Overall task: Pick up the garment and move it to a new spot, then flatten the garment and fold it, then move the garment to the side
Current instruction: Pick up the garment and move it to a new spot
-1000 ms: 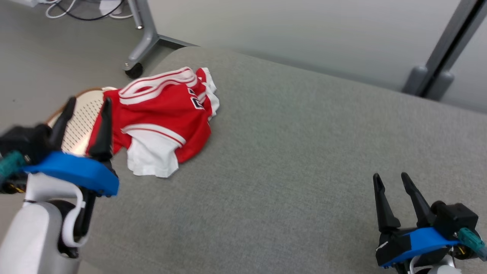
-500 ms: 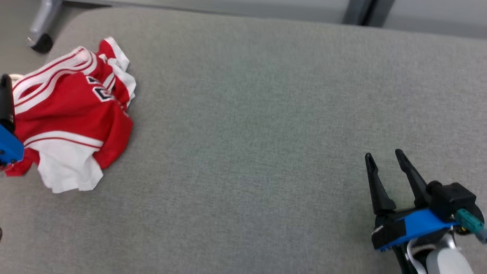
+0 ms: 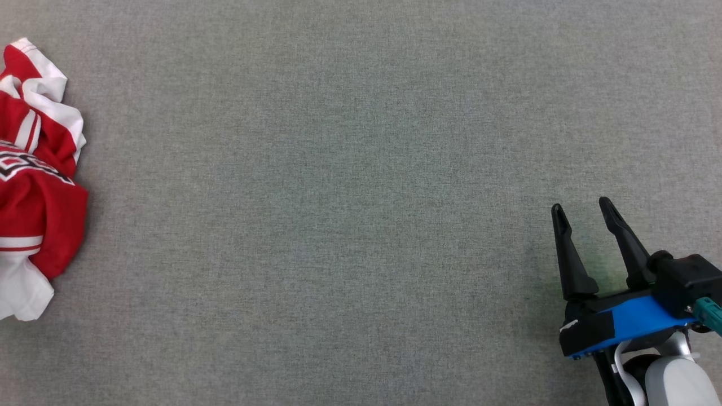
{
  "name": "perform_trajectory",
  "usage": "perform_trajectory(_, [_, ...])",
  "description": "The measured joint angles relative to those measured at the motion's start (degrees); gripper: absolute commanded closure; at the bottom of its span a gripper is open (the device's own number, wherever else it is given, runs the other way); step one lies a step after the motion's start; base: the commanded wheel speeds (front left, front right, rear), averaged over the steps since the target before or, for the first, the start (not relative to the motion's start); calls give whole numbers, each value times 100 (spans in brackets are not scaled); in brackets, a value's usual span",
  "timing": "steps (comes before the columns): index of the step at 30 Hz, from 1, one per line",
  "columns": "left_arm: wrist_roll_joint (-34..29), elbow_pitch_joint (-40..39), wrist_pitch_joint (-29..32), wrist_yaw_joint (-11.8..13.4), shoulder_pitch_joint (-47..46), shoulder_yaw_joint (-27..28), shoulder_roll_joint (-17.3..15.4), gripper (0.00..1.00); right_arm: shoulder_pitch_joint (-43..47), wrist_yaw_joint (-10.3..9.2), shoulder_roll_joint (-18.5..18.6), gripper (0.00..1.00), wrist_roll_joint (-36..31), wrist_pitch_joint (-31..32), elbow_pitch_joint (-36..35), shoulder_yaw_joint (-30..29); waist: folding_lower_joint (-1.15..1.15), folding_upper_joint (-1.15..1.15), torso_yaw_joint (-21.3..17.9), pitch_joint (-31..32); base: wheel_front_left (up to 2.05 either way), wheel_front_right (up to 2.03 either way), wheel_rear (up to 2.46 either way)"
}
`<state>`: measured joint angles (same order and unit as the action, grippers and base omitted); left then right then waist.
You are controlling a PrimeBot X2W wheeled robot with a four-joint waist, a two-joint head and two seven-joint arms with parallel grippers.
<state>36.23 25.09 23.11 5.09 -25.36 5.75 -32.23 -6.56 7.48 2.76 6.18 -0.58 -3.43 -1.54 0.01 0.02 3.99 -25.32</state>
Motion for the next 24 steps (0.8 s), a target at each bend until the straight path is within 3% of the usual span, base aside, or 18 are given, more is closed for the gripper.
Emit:
perform_trajectory(2, [4,177,70,46,3,-26,33,0,-2,0,-1,0,1,1,-10,-11,0,0,-16,-14,0,0,0])
perform_trajectory(3, [5,242,90,66,1,-51,52,71,-2,0,0,0,2,1,-4,-19,0,0,-17,-4,0,0,0])
perform_trajectory(4, [-3,296,105,66,-1,-90,64,100,-3,0,0,0,15,0,5,-27,0,0,-13,17,0,0,0])
perform_trajectory(14, [-51,115,22,-259,-243,-301,-10,100,1,0,-1,0,328,-163,337,41,-1,0,247,634,0,0,0])
perform_trajectory(24, [-304,-1078,263,-512,-1018,-749,-257,100,152,0,-2,0,776,-564,958,96,-3,-3,394,1575,0,0,0])
